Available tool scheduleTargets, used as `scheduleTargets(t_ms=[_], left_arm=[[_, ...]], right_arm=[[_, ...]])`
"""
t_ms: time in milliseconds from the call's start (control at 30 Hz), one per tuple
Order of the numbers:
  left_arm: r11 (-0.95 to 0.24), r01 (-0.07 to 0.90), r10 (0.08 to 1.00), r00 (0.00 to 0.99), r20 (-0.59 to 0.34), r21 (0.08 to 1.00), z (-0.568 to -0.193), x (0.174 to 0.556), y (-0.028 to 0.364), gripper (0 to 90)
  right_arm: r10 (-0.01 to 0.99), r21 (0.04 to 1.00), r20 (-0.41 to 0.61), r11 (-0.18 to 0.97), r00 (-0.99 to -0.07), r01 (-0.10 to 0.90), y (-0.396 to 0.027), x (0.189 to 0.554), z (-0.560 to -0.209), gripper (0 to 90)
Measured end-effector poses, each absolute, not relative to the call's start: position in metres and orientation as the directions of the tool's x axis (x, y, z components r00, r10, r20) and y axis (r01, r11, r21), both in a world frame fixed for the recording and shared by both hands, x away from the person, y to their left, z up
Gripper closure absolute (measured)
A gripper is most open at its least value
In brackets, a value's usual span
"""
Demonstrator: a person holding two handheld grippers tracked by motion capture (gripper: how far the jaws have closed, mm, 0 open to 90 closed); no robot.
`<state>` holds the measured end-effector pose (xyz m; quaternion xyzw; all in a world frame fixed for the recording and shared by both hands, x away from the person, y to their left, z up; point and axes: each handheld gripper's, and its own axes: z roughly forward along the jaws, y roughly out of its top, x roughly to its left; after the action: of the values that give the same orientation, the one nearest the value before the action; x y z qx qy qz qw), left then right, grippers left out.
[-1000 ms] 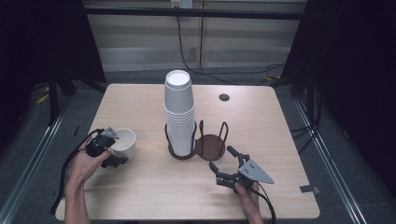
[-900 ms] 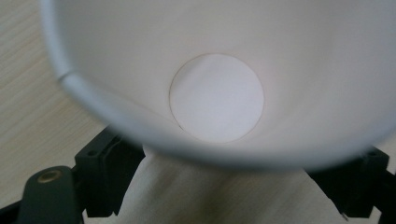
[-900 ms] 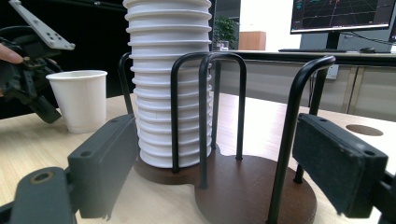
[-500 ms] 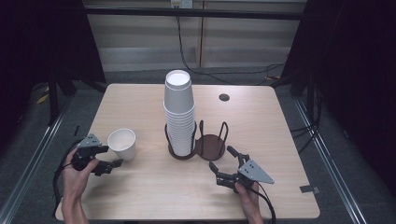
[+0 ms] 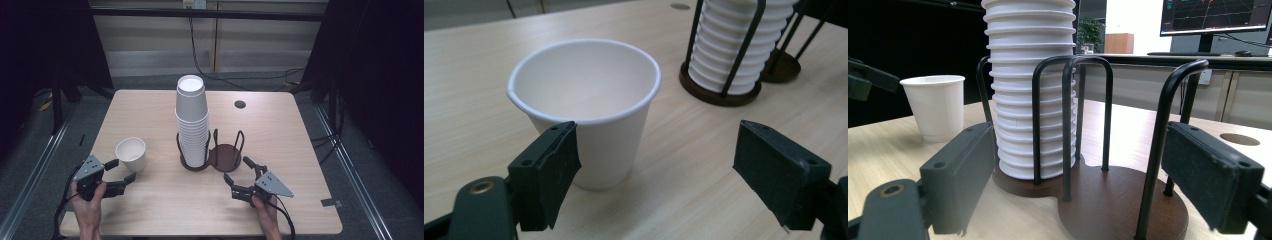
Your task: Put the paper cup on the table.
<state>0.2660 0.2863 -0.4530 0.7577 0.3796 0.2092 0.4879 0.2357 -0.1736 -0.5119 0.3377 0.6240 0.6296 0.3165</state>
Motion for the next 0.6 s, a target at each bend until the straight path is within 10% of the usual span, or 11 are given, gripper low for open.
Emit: scheduleTargets(t_ms=[600], left_arm=[[-0.162, 0.197, 0.757, 0.654, -0.006, 0.967, -0.481, 0.252, 0.206, 15.8]], right_arm=[[0.822, 1.000, 0.029, -0.021, -0.569, 0.022, -0.174, 0.235, -0.512, 13.2]])
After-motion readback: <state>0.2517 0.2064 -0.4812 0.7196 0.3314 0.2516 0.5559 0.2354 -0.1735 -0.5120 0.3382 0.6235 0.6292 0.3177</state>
